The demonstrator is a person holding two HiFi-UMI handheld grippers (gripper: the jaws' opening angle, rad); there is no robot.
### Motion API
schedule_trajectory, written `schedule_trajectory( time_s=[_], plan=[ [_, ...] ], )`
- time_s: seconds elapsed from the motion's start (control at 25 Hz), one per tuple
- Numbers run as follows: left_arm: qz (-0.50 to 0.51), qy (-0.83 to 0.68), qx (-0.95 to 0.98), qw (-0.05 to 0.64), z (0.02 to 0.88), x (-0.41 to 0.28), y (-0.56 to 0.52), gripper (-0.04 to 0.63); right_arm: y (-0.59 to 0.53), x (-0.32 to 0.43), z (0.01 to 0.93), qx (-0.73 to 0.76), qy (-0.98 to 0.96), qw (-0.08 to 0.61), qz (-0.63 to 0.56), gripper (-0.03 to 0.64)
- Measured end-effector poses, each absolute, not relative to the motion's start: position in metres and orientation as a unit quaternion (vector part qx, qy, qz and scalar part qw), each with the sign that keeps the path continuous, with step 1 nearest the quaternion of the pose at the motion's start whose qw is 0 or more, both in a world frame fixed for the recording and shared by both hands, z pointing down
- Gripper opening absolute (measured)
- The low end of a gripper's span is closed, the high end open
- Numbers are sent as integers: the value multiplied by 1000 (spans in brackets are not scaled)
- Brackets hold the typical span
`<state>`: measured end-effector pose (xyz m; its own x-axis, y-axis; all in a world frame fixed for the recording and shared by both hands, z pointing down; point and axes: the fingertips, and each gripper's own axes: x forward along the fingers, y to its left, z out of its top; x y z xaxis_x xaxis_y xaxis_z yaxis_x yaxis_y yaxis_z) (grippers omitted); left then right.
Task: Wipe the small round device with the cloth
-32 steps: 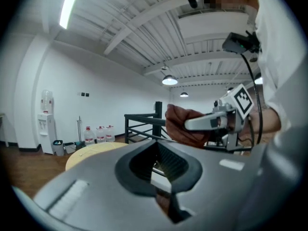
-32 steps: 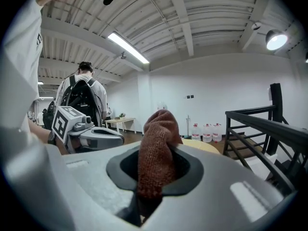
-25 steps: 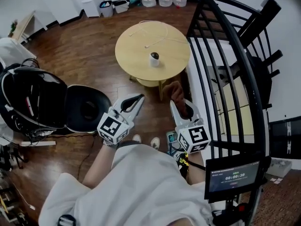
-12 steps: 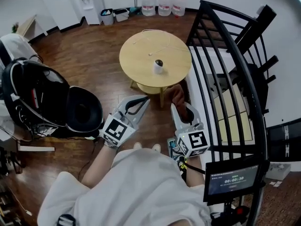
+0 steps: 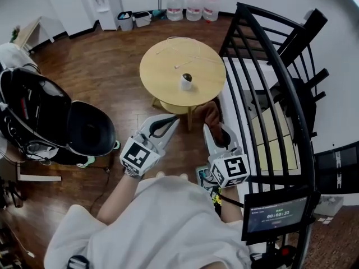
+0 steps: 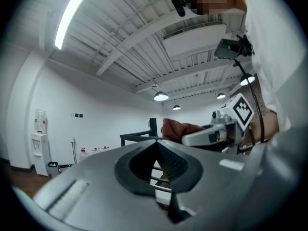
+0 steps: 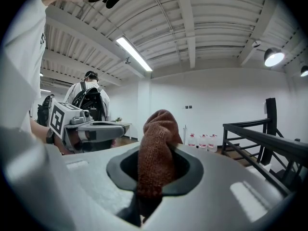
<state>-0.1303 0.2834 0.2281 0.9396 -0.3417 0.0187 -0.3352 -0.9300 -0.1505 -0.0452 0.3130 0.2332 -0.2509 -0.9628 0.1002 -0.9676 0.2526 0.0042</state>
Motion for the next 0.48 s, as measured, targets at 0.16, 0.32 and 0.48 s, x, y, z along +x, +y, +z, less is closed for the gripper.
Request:
schedule_trajectory(
  time_s=[0.16, 0.32, 0.48],
  plan=[
    [-23, 166, -984, 63, 235, -126, 278, 3, 304, -43, 240, 607, -793, 42, 32, 67],
    [-19, 163, -985, 49, 236, -125, 274, 3, 300, -44, 245, 605, -794, 45, 33, 66],
    [-10, 158, -987, 31, 236, -127, 271, 3, 299, -44, 248, 605, -794, 51, 32, 67]
  ],
)
